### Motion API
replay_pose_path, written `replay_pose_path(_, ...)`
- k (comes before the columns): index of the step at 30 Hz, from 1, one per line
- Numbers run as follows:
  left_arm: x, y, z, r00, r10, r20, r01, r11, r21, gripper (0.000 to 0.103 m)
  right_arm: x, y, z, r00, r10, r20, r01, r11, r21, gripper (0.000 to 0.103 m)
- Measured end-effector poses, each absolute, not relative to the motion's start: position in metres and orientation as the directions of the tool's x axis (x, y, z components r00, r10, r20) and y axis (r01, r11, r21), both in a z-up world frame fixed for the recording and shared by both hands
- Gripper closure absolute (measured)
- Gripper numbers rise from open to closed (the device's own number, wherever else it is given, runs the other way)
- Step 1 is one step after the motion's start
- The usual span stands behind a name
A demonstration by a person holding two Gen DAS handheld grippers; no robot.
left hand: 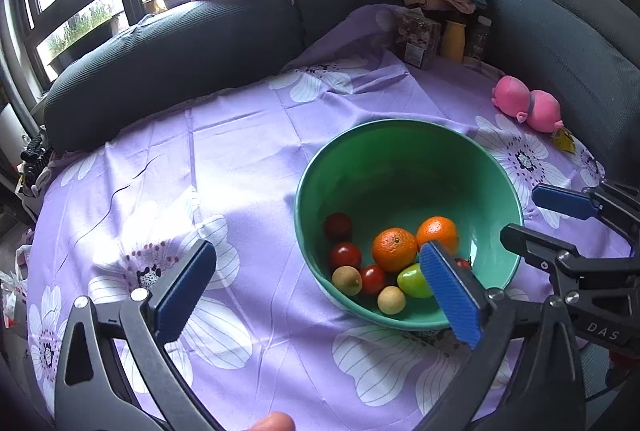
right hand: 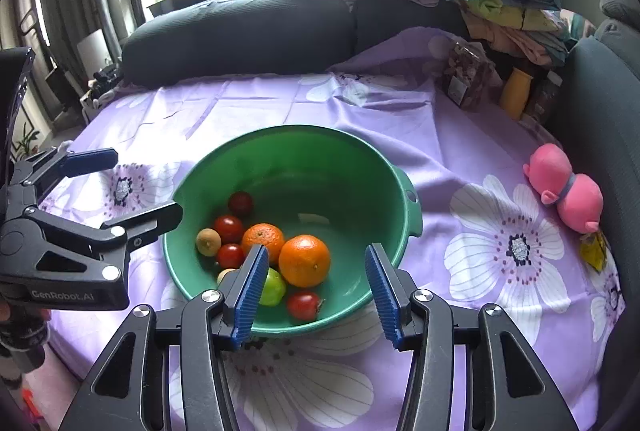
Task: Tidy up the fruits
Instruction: 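Withdraw both open tools from the bowl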
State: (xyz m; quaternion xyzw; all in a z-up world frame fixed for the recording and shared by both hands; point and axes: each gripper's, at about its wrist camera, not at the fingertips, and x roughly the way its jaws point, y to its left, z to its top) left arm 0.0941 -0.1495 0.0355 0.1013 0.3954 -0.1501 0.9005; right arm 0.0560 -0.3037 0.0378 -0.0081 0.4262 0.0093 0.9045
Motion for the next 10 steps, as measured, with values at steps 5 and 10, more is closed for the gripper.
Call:
replay_pose_path(5,0.088,-0.146,0.045,0.637,-0.224,-0.737,0.361,0.932,0.028,0.001,0.048,-0.297,0.046,0.648,0.024,-0.761,-0.043,0.999,-0.006,0.052)
replay_pose_path(10,0.086,-0.148,0.051,0.66,-0.199,-0.724,0.337,0.94,0.048,0.001,0.043,-0.292,0.05,0.656,0.027,-0.754,-0.051,0.999,-0.009,0.052)
